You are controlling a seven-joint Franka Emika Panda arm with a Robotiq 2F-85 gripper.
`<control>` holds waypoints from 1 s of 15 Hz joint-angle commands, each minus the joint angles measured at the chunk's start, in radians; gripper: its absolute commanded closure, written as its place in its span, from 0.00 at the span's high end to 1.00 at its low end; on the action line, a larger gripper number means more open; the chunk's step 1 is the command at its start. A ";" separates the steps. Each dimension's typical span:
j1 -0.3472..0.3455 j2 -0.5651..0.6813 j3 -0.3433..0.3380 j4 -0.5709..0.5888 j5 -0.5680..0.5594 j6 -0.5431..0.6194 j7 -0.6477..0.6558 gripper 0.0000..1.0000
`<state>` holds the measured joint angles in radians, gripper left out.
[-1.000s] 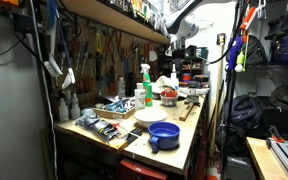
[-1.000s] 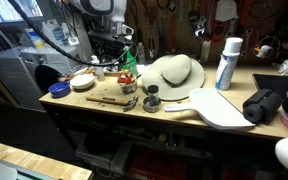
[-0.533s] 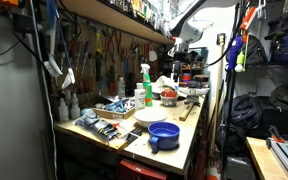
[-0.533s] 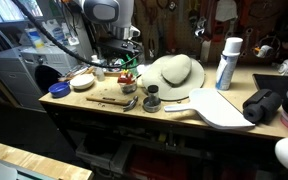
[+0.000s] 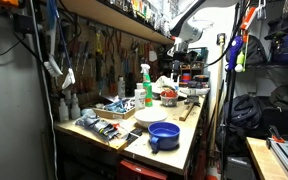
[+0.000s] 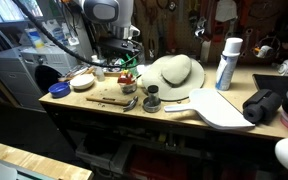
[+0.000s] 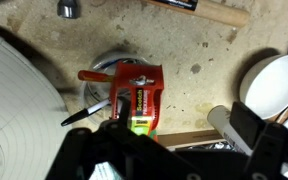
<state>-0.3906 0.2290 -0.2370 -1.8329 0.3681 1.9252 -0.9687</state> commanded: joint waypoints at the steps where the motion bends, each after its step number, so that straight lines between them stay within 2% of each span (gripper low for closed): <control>1: 0.003 -0.013 0.001 -0.019 -0.002 0.046 0.013 1.00; 6: 0.029 -0.062 -0.001 -0.121 -0.054 0.242 0.057 1.00; 9: 0.044 -0.106 -0.002 -0.183 -0.135 0.243 0.084 1.00; 12: 0.053 -0.150 0.012 -0.235 -0.100 0.228 0.069 1.00; 15: 0.077 -0.156 0.024 -0.278 -0.066 0.314 0.086 1.00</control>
<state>-0.3374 0.1133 -0.2208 -2.0314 0.2813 2.1560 -0.9055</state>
